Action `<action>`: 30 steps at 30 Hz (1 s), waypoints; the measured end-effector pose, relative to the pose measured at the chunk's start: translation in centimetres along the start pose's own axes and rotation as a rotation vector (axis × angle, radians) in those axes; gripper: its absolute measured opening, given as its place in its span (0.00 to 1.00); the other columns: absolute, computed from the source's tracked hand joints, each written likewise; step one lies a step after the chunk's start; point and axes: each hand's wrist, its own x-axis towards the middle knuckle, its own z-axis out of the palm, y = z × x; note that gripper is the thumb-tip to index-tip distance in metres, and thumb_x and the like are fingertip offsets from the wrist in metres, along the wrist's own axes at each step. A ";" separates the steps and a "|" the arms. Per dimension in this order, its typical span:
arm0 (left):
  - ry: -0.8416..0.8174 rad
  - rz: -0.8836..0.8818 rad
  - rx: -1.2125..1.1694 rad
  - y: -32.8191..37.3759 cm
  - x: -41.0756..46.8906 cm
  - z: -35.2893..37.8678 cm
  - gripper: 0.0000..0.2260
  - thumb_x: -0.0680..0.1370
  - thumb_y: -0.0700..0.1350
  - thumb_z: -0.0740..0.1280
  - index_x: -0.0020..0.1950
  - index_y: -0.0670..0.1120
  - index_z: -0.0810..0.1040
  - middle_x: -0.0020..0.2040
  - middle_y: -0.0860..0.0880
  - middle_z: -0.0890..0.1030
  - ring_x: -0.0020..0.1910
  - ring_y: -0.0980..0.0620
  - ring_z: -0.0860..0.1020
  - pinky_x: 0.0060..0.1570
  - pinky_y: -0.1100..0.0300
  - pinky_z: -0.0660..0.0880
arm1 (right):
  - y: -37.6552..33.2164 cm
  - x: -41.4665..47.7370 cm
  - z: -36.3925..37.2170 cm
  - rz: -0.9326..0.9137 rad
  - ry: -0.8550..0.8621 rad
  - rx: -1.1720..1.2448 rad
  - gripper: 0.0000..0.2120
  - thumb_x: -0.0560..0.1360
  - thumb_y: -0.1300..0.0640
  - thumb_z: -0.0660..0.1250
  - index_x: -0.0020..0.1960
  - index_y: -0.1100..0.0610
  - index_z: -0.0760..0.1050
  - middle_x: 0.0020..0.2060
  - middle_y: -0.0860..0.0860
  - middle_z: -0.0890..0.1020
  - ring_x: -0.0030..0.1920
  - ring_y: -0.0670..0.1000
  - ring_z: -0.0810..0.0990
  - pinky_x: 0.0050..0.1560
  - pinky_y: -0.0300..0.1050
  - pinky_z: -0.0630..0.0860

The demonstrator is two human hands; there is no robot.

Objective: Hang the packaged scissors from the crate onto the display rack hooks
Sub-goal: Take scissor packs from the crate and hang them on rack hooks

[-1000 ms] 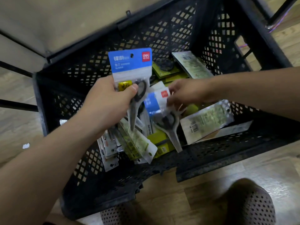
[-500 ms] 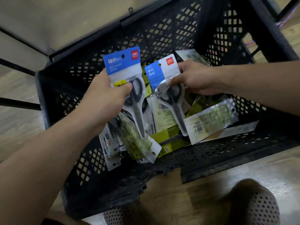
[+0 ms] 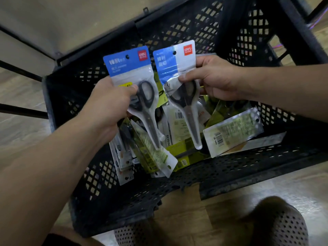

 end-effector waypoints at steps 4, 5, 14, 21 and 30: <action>0.003 0.023 -0.022 0.2 -0.3 0.1 0.11 0.83 0.39 0.66 0.61 0.50 0.82 0.55 0.52 0.87 0.55 0.51 0.85 0.63 0.45 0.79 | -0.5 -0.1 0.2 -0.010 0.013 0.029 0.11 0.77 0.65 0.70 0.58 0.56 0.82 0.52 0.54 0.88 0.56 0.58 0.86 0.57 0.55 0.81; 0.008 0.023 -0.022 0.2 -0.3 0.1 0.10 0.83 0.40 0.66 0.61 0.51 0.82 0.55 0.53 0.87 0.55 0.52 0.85 0.63 0.45 0.79 | -0.6 -0.1 0.2 -0.015 0.022 0.027 0.10 0.78 0.65 0.70 0.57 0.56 0.82 0.52 0.54 0.88 0.56 0.58 0.86 0.60 0.59 0.80; 0.019 0.015 -0.032 0.2 -0.4 0.2 0.08 0.83 0.43 0.67 0.60 0.52 0.82 0.54 0.54 0.87 0.55 0.53 0.85 0.64 0.46 0.78 | -1.3 -0.5 0.1 -0.034 0.002 0.017 0.09 0.78 0.65 0.70 0.56 0.58 0.82 0.52 0.56 0.87 0.56 0.60 0.86 0.68 0.66 0.74; -0.024 0.044 -0.003 0.1 -0.4 0.2 0.12 0.83 0.39 0.66 0.64 0.51 0.80 0.56 0.53 0.86 0.57 0.53 0.85 0.63 0.47 0.79 | -0.8 0.1 0.1 -0.038 -0.017 0.023 0.11 0.78 0.65 0.70 0.59 0.58 0.82 0.53 0.55 0.87 0.53 0.57 0.87 0.54 0.53 0.82; -0.102 -0.041 -0.002 0.6 -0.4 0.0 0.19 0.80 0.30 0.60 0.64 0.49 0.76 0.56 0.47 0.86 0.56 0.47 0.85 0.57 0.47 0.81 | -0.9 0.2 0.1 -0.031 -0.012 0.029 0.12 0.78 0.64 0.70 0.61 0.59 0.81 0.52 0.54 0.88 0.52 0.55 0.87 0.50 0.48 0.84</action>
